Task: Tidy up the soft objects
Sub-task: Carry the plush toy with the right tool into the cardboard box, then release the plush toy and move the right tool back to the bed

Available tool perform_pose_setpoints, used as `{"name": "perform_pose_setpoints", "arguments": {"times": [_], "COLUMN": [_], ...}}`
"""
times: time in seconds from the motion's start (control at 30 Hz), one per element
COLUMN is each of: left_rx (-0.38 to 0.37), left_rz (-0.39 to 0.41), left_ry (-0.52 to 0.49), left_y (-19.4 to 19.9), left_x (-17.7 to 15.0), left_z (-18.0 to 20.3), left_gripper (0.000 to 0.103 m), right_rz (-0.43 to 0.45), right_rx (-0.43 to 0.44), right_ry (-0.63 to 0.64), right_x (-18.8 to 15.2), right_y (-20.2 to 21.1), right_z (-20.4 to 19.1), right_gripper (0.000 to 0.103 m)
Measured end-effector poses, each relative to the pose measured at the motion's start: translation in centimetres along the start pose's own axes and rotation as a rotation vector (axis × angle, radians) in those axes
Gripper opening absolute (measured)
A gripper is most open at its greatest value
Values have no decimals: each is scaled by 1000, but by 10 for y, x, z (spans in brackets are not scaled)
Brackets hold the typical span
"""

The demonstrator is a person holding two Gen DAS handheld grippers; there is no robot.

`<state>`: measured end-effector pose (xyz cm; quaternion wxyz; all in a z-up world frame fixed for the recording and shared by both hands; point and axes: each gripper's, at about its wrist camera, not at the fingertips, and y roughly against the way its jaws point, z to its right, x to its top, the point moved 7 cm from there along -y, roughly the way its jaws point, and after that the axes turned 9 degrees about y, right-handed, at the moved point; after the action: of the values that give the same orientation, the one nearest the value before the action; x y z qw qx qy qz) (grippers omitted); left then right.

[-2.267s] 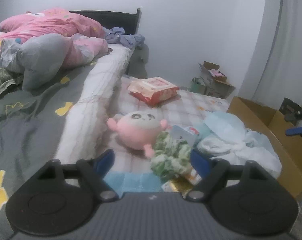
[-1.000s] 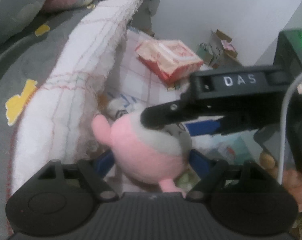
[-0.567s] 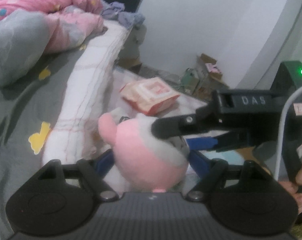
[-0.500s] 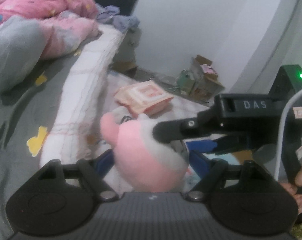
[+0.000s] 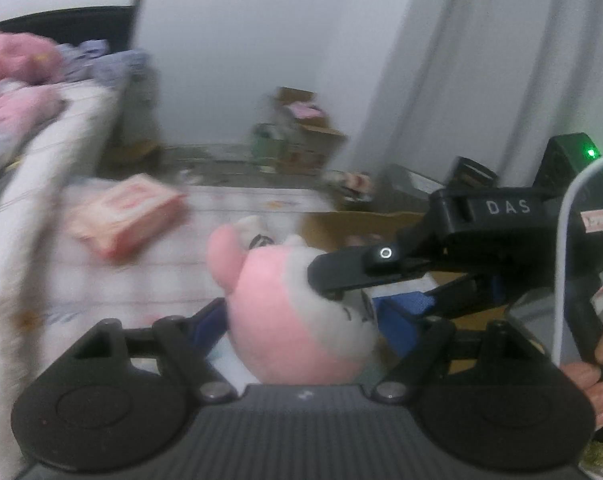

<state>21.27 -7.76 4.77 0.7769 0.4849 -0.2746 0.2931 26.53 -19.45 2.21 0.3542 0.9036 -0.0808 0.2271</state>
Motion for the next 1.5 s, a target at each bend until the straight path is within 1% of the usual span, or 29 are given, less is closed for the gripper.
{"name": "perform_pose_setpoints", "arguments": {"times": [0.07,0.2,0.3,0.37,0.47,0.57,0.73,0.8,0.83,0.93,1.07,1.23,1.3,1.37,1.43,1.5], "left_rx": [-44,-124,-173,-203,-231,-241,-216,-194,-193,-204,-208,-186,-155,-130,-114,-100], "left_rz": [-19,-88,-166,-228,-344,-446,-578,-609,-617,-639,-629,-578,-545,-515,-506,-514], "left_ry": [-31,-76,-98,-103,-88,-67,-60,-65,-72,-51,-80,-191,-240,-310,-362,-384], "left_y": [-16,-56,-93,-117,-159,-194,-237,-247,-250,-252,-241,-220,-215,-211,-209,-212], "left_x": [1,-1,-8,-14,-23,-31,-43,-51,-53,-55,-49,-41,-40,-42,-45,-50], "left_z": [24,68,94,103,114,116,117,114,112,105,111,121,123,127,129,129], "left_gripper": [82,82,82,82,82,82,82,82,82,83,83,83,83,82,80,77], "right_rz": [50,141,191,212,221,221,225,222,218,205,196,213,220,226,225,225], "right_rx": [-24,-73,-111,-149,-190,-223,-250,-255,-253,-251,-264,-264,-265,-264,-256,-250], "right_ry": [-43,-118,-183,-229,-300,-378,-483,-518,-527,-546,-564,-579,-582,-580,-576,-581], "right_x": [0,-4,-11,-17,-26,-36,-43,-49,-49,-51,-51,-47,-47,-46,-46,-47], "right_y": [30,76,104,116,123,120,106,100,96,90,85,86,85,84,84,84], "right_z": [23,66,102,129,165,200,241,254,259,265,269,272,272,271,269,268], "right_gripper": [77,77,78,78,78,78,77,77,77,77,78,78,78,78,78,78]}}
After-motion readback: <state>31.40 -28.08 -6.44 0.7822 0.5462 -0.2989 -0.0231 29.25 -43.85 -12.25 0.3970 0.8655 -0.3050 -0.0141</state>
